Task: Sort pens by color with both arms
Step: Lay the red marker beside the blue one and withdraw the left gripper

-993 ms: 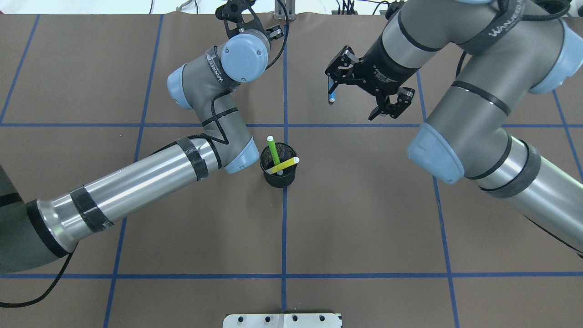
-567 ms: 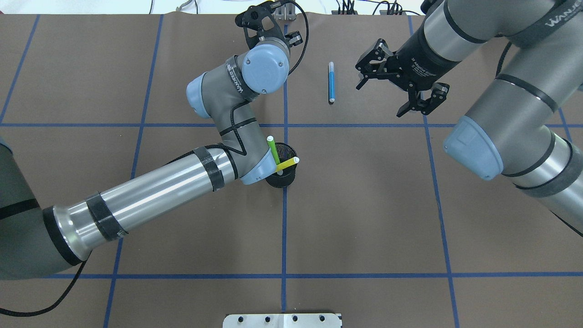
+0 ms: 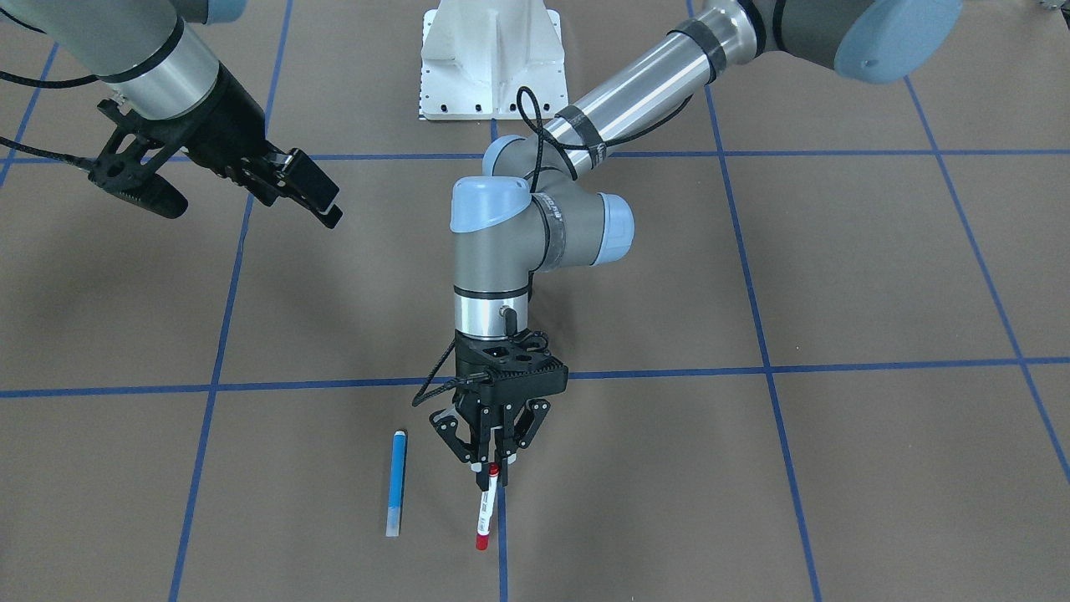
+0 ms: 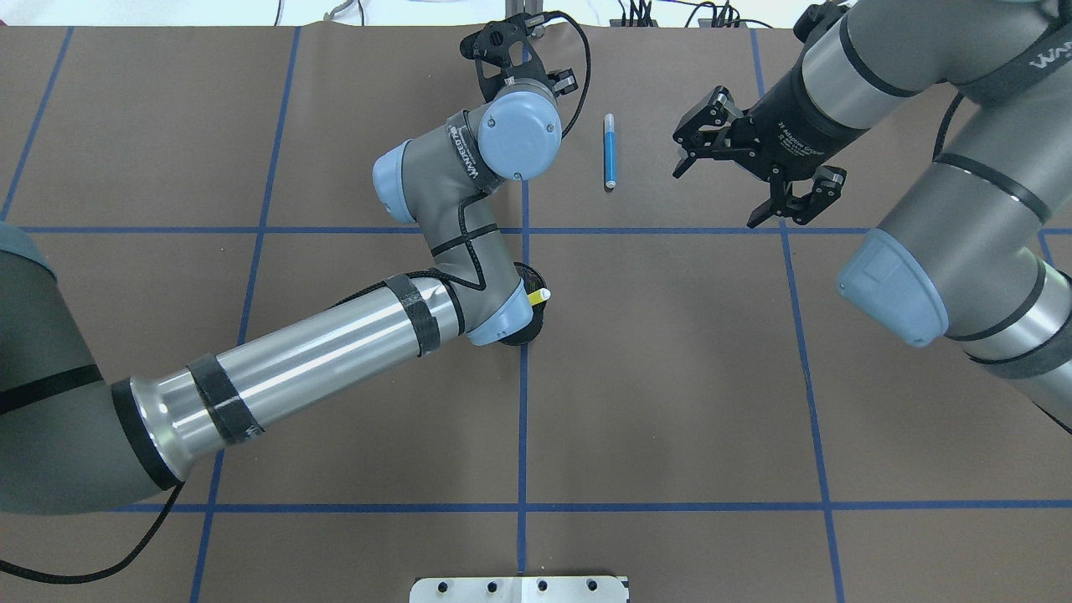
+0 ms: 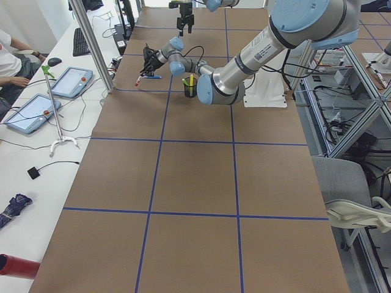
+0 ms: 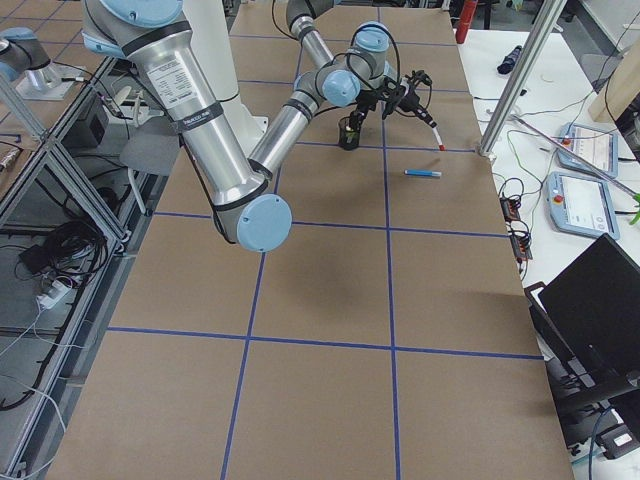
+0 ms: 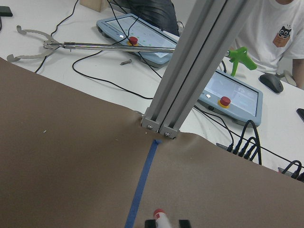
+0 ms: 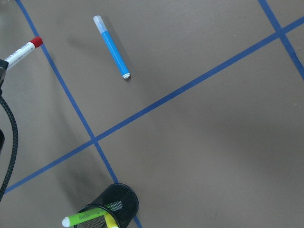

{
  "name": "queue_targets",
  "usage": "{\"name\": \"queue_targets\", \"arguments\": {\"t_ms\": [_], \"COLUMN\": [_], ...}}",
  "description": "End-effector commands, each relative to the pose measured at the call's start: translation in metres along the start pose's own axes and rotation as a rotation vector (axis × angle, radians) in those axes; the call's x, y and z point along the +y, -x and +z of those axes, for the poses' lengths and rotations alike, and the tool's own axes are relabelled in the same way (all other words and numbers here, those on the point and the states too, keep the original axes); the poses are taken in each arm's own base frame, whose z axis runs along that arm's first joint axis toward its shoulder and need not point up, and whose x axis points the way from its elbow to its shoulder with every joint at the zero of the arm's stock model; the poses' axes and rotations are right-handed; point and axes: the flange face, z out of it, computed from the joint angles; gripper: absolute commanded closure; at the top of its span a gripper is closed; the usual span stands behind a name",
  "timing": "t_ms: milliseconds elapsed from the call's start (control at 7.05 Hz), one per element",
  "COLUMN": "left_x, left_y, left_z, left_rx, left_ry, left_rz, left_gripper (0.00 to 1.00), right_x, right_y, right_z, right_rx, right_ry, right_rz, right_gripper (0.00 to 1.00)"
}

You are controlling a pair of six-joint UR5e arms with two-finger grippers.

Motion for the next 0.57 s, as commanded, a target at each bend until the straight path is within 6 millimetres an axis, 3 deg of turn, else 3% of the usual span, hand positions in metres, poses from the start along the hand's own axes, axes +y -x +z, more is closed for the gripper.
{"name": "queue_targets", "arguments": {"t_ms": [0,142,284,425], "left_x": [0.0114,0.0158,0.0162,0.0133], "left_y": [-0.0021,-0.0032,-0.0029,-0.0032], "left_z": [0.0007,-0.0007,-0.0017,-0.0033], "left_rx": [-0.004,-0.001,0.001,0.007], "left_ry": [0.01,0.02,0.028,0.031], "left_rz": [0.01,0.017,0.047,0.082], "left_gripper": [0.89,0.41,0.0,0.0], "right_x": [0.0022,0.0021,0.0037,0.0042], "right_y": [0.0001,0.0007,0.0003,0.001], "right_z": [0.0018,0.002,0.0066,0.0074], "right_rx": [0.002,0.002,0.008,0.009], "right_ry": [0.004,0.004,0.008,0.01], "right_rz": [-0.001,-0.001,-0.002,-0.003], "right_gripper": [0.01,0.01,0.01,0.01]}}
